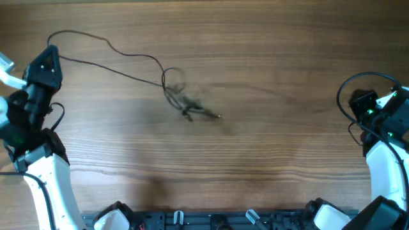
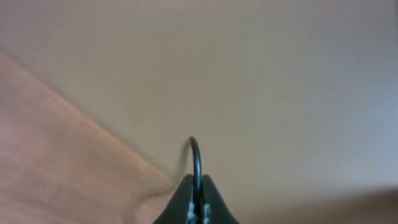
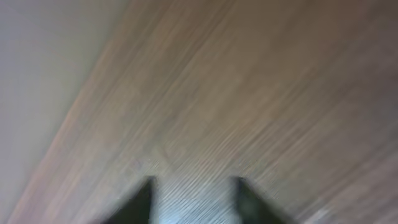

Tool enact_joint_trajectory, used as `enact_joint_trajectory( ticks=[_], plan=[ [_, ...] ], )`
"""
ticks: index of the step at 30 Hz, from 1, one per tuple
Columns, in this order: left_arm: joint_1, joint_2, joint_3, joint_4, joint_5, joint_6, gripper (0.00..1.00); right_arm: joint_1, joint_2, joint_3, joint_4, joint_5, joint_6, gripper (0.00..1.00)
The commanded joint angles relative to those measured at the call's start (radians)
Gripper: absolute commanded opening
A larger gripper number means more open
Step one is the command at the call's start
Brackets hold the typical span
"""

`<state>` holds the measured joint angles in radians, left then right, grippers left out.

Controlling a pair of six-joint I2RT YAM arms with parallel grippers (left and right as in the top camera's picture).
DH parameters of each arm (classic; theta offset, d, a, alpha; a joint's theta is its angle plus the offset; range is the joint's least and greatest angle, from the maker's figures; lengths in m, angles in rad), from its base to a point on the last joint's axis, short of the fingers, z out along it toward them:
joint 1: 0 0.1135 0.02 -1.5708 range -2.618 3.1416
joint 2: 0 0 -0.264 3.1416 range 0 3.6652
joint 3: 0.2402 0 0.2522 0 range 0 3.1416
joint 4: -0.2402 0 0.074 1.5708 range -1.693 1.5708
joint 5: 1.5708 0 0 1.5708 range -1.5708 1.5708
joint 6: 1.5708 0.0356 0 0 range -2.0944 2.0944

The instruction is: Untangle cables

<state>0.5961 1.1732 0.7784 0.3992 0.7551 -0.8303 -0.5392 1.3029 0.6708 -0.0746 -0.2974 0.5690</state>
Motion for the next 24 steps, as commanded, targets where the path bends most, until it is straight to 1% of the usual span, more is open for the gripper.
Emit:
enact_joint_trajectory(
  ticks=[1,2,4,5,7,9,10,11,12,14,16,17,18,20,21,23,24],
  plan=[
    [-0.104,0.016,0.007,-0.106,0.013,-0.011,0.04,0.017,-0.011,0.004,0.004,-0.202,-0.087,1.00],
    [-0.232,0.042,0.007,-0.134,0.048,0.016,0.04,0.047,-0.011,0.004,0.023,-0.320,-0.134,1.00],
    [-0.355,0.062,0.007,-0.122,0.047,0.045,0.04,0.096,-0.011,0.004,0.048,-0.444,-0.179,1.00],
    [-0.442,0.073,0.007,-0.072,0.039,0.045,0.04,0.147,-0.011,0.004,0.056,-0.493,-0.180,1.00],
    [-0.562,0.077,0.007,0.116,0.027,0.045,0.04,0.282,-0.011,0.004,0.058,-0.512,-0.181,1.00],
    [-0.624,0.077,0.007,0.317,-0.034,0.016,0.04,0.424,-0.011,0.004,0.078,-0.512,-0.182,1.00],
    [-0.640,0.077,0.007,0.393,-0.071,-0.023,0.04,0.489,-0.011,0.004,0.095,-0.510,-0.201,1.00],
    [-0.649,0.077,0.007,0.435,-0.092,-0.050,0.04,0.544,-0.011,0.004,0.112,-0.492,-0.216,1.00],
    [-0.663,0.077,0.007,0.484,-0.110,-0.085,0.04,0.648,-0.011,0.004,0.127,-0.402,-0.227,1.00],
    [-0.694,0.076,0.007,0.531,-0.110,-0.130,0.04,0.794,0.003,0.004,0.157,-0.254,-0.226,1.00],
    [-0.729,0.076,0.007,0.562,-0.110,-0.169,0.04,0.905,0.037,0.004,0.251,-0.219,-0.225,1.00],
    [-0.749,0.076,0.007,0.576,-0.111,-0.180,0.04,0.966,0.065,0.004,0.340,-0.198,-0.225,1.00],
    [-0.771,0.076,0.007,0.589,-0.119,-0.198,0.04,0.999,0.087,0.004,0.393,-0.162,-0.215,1.00],
    [-0.805,0.076,0.007,0.606,-0.140,-0.232,0.04,1.055,0.151,0.004,0.517,-0.035,-0.132,0.99],
    [-0.816,0.076,0.007,0.620,-0.146,-0.243,0.04,1.066,0.175,0.004,0.566,-0.032,-0.116,0.98],
    [-0.855,0.076,0.008,0.646,-0.166,-0.260,0.04,1.093,0.257,0.005,0.720,-0.030,-0.061,0.95],
    [-0.867,0.076,0.010,0.646,-0.166,-0.268,0.04,1.097,0.285,0.006,0.738,-0.002,-0.043,0.94]
  ],
)
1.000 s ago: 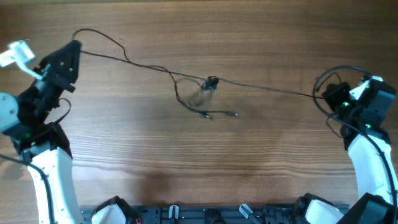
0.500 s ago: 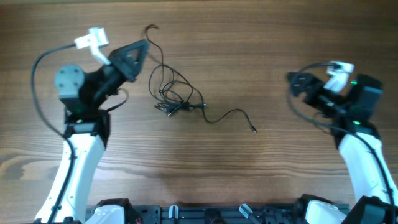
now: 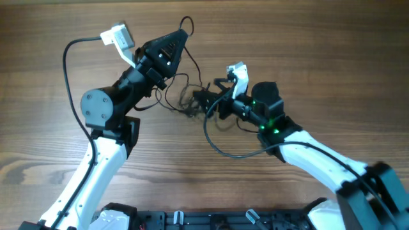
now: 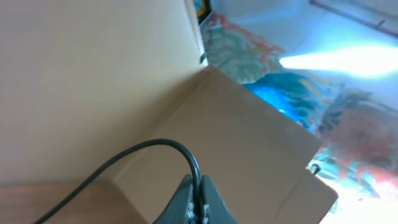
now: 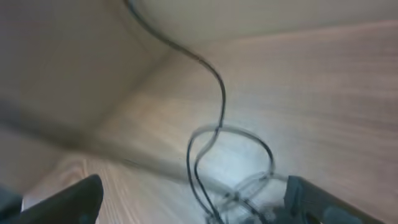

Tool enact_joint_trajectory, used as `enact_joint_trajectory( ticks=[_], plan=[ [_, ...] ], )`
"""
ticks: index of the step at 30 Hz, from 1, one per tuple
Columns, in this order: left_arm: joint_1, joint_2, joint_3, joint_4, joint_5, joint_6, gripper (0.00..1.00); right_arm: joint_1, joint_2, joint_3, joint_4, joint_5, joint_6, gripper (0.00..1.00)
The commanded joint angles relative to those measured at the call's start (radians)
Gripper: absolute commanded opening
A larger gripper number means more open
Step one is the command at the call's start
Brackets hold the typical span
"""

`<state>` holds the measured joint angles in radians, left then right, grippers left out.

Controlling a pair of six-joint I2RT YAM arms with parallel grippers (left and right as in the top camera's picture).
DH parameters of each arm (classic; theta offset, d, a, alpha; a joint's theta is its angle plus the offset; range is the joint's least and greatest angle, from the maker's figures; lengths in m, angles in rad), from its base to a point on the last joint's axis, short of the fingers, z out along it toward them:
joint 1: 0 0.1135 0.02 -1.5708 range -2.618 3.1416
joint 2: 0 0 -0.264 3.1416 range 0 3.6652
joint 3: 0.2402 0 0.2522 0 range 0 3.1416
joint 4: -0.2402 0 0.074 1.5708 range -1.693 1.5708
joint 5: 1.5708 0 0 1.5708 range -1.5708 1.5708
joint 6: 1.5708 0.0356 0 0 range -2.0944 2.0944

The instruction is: Untangle cables

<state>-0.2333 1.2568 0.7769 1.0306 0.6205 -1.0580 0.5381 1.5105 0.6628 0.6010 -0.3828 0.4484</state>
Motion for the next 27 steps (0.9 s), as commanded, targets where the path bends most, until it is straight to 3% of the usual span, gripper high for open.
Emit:
enact_joint_trajectory(
  ticks=[1,3,6,8,11,14,16,18,20,22,23,24,25,27],
  plan=[
    [-0.053,-0.008,0.020,0.017,-0.032,-0.062,0.04,0.021,0.121,0.024,0.058,0.152,0.122,0.93],
    [-0.070,-0.021,0.031,0.041,-0.031,-0.076,0.04,0.013,0.188,0.046,0.048,0.290,0.184,0.89],
    [-0.058,-0.085,0.031,0.048,-0.027,-0.076,0.04,-0.055,0.213,0.063,-0.028,0.406,0.215,0.67],
    [-0.004,-0.139,0.031,0.047,-0.026,-0.076,0.04,-0.133,0.212,0.063,-0.140,0.413,0.221,0.62],
    [0.172,-0.224,0.031,0.047,0.027,-0.080,0.04,-0.320,0.207,0.063,-0.327,0.304,0.320,0.57],
    [0.394,-0.278,0.031,-0.039,0.092,-0.189,0.04,-0.527,0.206,0.063,-0.406,0.161,0.321,0.55],
    [0.510,-0.286,0.030,-0.132,0.142,-0.194,0.04,-0.649,0.206,0.063,-0.467,0.145,0.321,0.58],
    [0.574,-0.272,0.030,-0.225,0.182,-0.236,0.04,-0.748,0.206,0.063,-0.465,-0.096,0.210,0.80],
    [0.543,-0.241,0.030,-0.277,0.203,-0.229,0.04,-0.756,0.206,0.063,-0.443,-0.366,0.072,0.97],
    [0.476,-0.191,0.030,-0.407,0.201,-0.165,0.06,-0.719,0.206,0.063,-0.451,-0.478,0.067,0.99],
    [0.428,-0.145,0.030,-0.521,0.193,-0.039,0.16,-0.687,0.206,0.063,-0.451,-0.495,0.067,1.00],
    [0.395,-0.100,0.030,-0.628,0.164,0.052,0.17,-0.642,0.206,0.063,-0.449,-0.494,0.067,1.00],
    [0.367,-0.040,0.030,-0.766,0.101,0.114,0.18,-0.606,0.206,0.063,-0.444,-0.494,0.067,0.99],
    [0.343,0.065,0.030,-0.958,-0.065,0.157,0.34,-0.537,0.206,0.063,-0.414,-0.489,0.068,1.00]
  ],
)
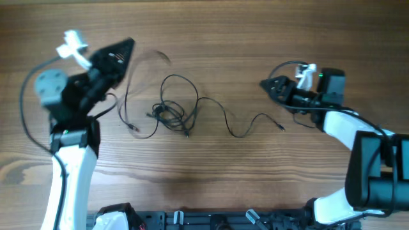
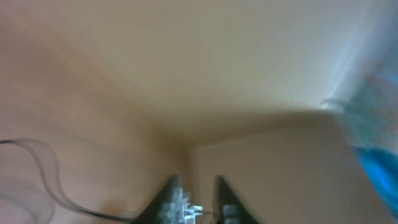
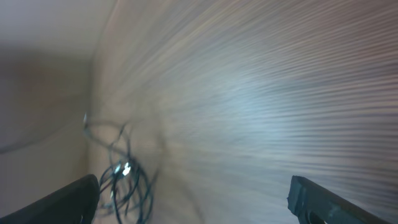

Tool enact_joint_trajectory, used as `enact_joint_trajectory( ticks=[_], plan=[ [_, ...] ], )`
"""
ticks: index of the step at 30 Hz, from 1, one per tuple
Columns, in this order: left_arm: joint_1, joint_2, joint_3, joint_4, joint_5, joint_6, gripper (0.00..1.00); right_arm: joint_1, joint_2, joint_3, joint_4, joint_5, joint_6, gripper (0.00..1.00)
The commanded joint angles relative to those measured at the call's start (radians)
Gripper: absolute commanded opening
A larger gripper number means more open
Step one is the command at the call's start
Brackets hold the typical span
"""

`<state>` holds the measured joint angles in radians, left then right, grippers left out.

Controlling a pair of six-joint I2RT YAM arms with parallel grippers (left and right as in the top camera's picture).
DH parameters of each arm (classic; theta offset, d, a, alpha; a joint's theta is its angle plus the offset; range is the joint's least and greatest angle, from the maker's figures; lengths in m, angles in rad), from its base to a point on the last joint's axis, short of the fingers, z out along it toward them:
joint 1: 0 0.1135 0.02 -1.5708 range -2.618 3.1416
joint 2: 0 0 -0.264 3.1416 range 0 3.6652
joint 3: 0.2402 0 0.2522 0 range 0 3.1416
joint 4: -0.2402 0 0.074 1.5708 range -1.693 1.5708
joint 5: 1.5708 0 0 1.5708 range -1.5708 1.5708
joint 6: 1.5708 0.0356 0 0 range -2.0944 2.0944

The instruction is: Untangle cables

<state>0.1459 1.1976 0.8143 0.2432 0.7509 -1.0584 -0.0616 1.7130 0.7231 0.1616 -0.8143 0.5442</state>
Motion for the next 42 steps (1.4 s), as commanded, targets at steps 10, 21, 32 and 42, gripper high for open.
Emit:
enact_joint_trajectory(
  ticks=[10,21,32,42],
  plan=[
    [0.233,0.249,-0.007,-0.466,-0.029,0.068,1.00,0.098,0.003,0.003,0.056,-0.066,-0.012,1.00],
    [-0.252,0.219,-0.008,-0.986,-0.719,0.248,0.77,0.098,-0.058,0.003,0.064,-0.137,0.011,1.00],
    [-0.583,0.231,-0.009,-0.971,-0.866,0.690,0.67,0.098,-0.058,0.003,0.062,-0.129,0.005,1.00],
    [-0.582,0.373,0.020,-0.888,-0.954,0.711,0.04,0.098,-0.058,0.003,0.077,-0.152,-0.038,1.00]
  ],
)
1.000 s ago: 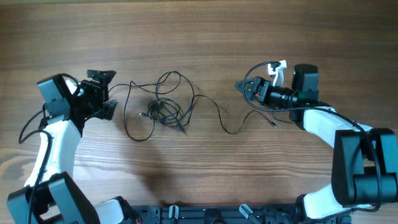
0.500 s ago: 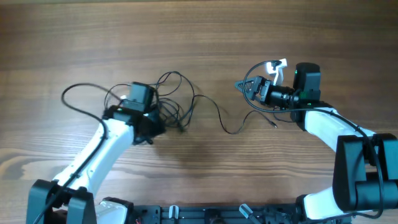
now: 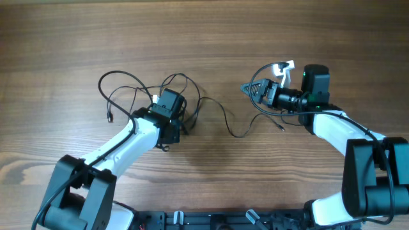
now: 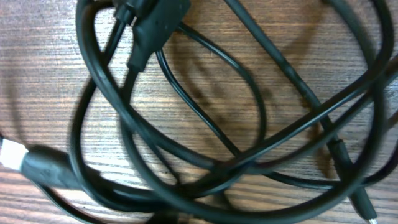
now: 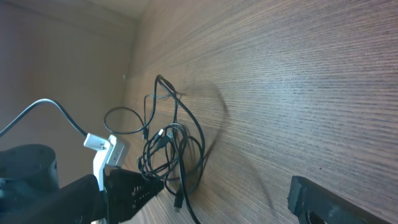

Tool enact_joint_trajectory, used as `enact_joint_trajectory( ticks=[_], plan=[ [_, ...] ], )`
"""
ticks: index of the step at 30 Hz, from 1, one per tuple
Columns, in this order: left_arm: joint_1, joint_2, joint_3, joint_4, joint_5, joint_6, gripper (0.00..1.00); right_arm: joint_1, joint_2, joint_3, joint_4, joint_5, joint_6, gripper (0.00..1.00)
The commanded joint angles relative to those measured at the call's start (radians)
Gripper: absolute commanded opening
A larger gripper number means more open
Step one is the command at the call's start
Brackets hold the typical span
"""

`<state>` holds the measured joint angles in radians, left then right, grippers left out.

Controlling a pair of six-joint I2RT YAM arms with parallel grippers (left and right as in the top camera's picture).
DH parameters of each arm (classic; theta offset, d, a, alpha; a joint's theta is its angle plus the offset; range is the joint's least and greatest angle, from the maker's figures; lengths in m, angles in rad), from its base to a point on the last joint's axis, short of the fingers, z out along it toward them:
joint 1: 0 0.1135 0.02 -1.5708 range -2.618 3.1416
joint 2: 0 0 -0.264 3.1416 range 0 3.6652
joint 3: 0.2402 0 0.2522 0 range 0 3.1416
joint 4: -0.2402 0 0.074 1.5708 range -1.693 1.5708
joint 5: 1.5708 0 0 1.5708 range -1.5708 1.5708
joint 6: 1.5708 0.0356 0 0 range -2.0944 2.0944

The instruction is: Untangle cables

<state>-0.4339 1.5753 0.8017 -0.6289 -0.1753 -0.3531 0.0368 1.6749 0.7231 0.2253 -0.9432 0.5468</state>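
Several black cables lie on the wooden table. Their knot (image 3: 186, 114) sits left of centre, with loose loops (image 3: 118, 89) to its left. One tail runs right and ends in a small plug (image 3: 282, 128). My left gripper (image 3: 171, 110) is down on the knot. Its wrist view is filled with crossed strands (image 4: 205, 124), a plug with a white tip (image 4: 43, 168) and a connector (image 4: 152, 31); the fingers barely show. My right gripper (image 3: 248, 90) hovers right of the knot, pointing at it. It is open (image 5: 193, 186) with nothing between its fingers.
The wooden table (image 3: 307, 38) carries only the cables. The left arm (image 3: 115, 150) reaches in from the front left. The right arm (image 3: 332, 124) comes from the right, its own looped camera cable (image 3: 262, 73) beside the wrist.
My left gripper was raised at the far left; now it is low on the knot. The left loops have shifted. My right gripper is slightly further left.
First my left gripper held a cable end at the far left, with my right arm at the far right. Then both were at the knot, the left still holding. Then the cable was let go and a tail lay out to the right. Now the left is on the knot.
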Motion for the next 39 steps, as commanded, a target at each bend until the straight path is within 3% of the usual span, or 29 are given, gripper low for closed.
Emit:
enact_joint_trajectory(
  ticks=[1,3,4,6,9,11,15,17,24,26,27,28,29,31,34,39],
  plan=[
    [-0.002,-0.031,0.090,-0.070,-0.024,0.006,0.04,-0.003,-0.020,0.003,0.037,-0.023,-0.086,1.00],
    [-0.002,-0.093,0.226,-0.168,-0.021,0.011,0.04,-0.022,-0.020,0.003,0.121,-0.023,-0.098,1.00],
    [-0.002,-0.127,0.307,-0.195,0.038,0.065,0.04,-0.044,-0.022,0.005,0.170,-0.024,-0.070,1.00],
    [0.000,-0.197,0.435,-0.179,0.292,0.212,0.04,-0.135,-0.024,0.045,0.217,-0.119,-0.013,1.00],
    [0.000,-0.256,0.462,-0.138,0.419,0.219,0.04,-0.180,-0.024,0.058,0.237,-0.320,-0.026,1.00],
    [0.000,-0.258,0.462,-0.138,0.497,0.219,0.04,-0.100,-0.024,0.053,0.236,-0.336,-0.026,1.00],
    [0.000,-0.258,0.462,-0.151,0.499,0.219,0.04,0.092,-0.024,0.053,0.373,-0.337,-0.051,0.99],
    [0.000,-0.258,0.462,-0.155,0.492,0.244,0.04,0.167,-0.024,0.053,0.441,-0.306,-0.050,0.85],
    [0.000,-0.256,0.462,-0.170,0.418,0.262,0.04,0.286,-0.024,0.053,0.463,-0.230,-0.047,0.67],
    [-0.001,-0.250,0.462,-0.181,0.417,0.271,0.04,0.308,-0.024,0.053,0.470,-0.206,-0.046,0.66],
    [-0.001,-0.250,0.462,-0.190,0.417,0.271,0.04,0.315,-0.024,0.053,0.469,-0.185,-0.045,0.56],
    [-0.001,-0.251,0.462,-0.193,0.418,0.271,0.04,0.317,-0.024,0.053,0.463,-0.139,-0.045,0.25],
    [-0.001,-0.251,0.462,-0.194,0.418,0.271,0.04,0.317,-0.024,0.053,0.443,-0.057,-0.031,0.06],
    [-0.001,-0.259,0.462,-0.210,0.454,0.300,0.04,0.286,-0.024,0.053,0.417,0.149,0.095,0.05],
    [0.005,-0.323,0.462,-0.280,0.463,0.410,0.04,0.134,-0.024,0.053,0.391,0.259,0.247,0.05],
    [0.124,-0.462,0.462,-0.262,0.379,0.409,0.04,-0.073,-0.024,0.053,0.131,0.259,0.223,0.04]
  ],
)
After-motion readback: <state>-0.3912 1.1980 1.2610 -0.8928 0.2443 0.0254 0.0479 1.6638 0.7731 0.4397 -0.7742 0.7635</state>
